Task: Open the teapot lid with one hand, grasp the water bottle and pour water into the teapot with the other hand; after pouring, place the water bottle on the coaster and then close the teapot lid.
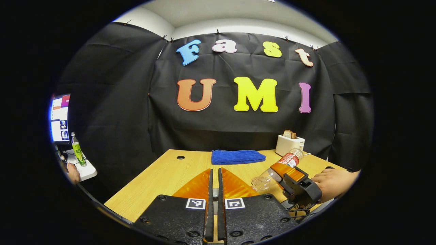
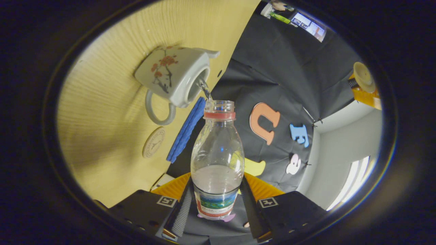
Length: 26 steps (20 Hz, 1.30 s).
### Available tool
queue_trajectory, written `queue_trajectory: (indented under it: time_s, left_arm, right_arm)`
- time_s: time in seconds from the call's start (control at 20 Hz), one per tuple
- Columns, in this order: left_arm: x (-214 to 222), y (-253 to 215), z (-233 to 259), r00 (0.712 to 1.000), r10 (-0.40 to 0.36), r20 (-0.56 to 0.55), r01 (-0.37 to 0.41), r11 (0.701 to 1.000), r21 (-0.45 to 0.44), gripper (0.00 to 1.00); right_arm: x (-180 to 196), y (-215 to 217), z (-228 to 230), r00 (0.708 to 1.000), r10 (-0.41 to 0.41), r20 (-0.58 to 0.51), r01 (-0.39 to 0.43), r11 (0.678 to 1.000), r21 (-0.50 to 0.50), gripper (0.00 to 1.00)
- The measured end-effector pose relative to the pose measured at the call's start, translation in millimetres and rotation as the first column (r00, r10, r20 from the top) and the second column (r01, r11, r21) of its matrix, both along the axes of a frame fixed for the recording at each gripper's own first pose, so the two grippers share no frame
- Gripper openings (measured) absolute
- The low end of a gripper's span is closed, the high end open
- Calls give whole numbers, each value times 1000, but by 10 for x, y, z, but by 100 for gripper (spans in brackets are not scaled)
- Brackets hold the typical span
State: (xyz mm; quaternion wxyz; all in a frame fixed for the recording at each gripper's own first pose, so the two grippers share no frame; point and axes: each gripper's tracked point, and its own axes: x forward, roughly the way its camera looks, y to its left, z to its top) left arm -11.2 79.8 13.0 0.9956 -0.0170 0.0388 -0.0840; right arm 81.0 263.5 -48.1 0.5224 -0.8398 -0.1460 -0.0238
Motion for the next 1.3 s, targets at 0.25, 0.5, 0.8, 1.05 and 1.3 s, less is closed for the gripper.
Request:
queue_trajectory:
  time_s: [0.25, 0.5, 0.8, 1.05, 1.3]
  left_arm:
    - [-3, -6, -2, 1000, 0, 1, 0, 1000, 6, 7]
    - [-6, -32, 1, 1000, -6, 1, 6, 1000, 14, 7]
    - [-4, -22, 3, 1000, -4, 2, 4, 1000, 8, 7]
    - [15, -9, -3, 1000, -1, -1, 1, 1000, 8, 7]
    - [30, -35, -3, 1000, 0, 0, 0, 1000, -1, 7]
  right_arm:
    - [-4, 28, 95, 998, 18, 56, -15, 999, -47, 72]
    - [-71, 120, 190, 991, 65, 114, -55, 995, -89, 72]
    - [-113, 130, 287, 985, 85, 153, -67, 991, -116, 72]
    - [-115, 152, 287, 984, 87, 156, -66, 988, -136, 72]
    - [-115, 184, 295, 980, 103, 168, -78, 985, -153, 72]
